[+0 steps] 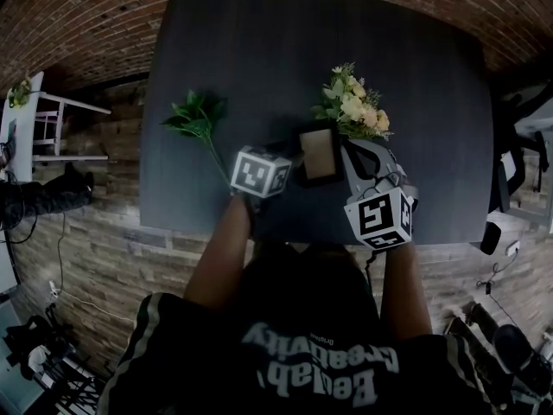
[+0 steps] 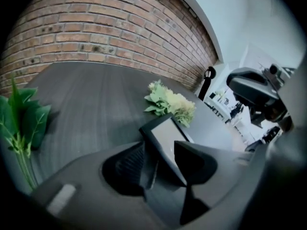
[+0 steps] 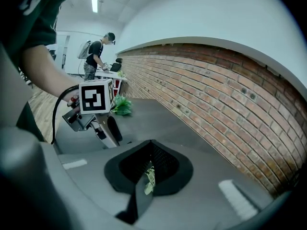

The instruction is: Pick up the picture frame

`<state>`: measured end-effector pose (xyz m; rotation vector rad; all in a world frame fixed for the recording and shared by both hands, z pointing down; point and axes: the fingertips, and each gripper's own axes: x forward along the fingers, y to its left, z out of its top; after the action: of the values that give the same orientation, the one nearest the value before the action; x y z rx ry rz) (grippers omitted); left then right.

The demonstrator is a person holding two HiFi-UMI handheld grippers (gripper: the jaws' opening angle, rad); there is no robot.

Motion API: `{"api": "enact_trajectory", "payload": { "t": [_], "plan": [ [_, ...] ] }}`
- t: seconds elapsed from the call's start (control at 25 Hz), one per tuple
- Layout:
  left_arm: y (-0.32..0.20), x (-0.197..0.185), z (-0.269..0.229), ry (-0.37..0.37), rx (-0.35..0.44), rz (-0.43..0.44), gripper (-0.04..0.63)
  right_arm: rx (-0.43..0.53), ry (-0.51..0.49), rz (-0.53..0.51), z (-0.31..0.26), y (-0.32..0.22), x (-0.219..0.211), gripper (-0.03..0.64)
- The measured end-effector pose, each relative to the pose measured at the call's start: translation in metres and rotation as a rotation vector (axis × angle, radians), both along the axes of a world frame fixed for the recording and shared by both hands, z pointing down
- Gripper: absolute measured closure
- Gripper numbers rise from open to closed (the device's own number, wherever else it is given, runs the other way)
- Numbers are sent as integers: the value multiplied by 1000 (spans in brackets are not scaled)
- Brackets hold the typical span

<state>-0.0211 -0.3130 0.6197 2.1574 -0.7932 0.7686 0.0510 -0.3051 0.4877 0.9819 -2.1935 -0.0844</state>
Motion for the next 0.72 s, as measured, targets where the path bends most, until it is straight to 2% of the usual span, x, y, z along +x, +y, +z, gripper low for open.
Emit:
{"api": "enact_trajectory", "payload": {
  "t": [0.28, 0.72],
  "plan": [
    [-12, -3, 14, 15, -68, -27, 390, -18, 3, -17, 9, -16, 0, 611],
    [-25, 3, 28, 90, -147, -39, 377, -38, 6, -40, 16, -29, -4, 611]
  ]
}}
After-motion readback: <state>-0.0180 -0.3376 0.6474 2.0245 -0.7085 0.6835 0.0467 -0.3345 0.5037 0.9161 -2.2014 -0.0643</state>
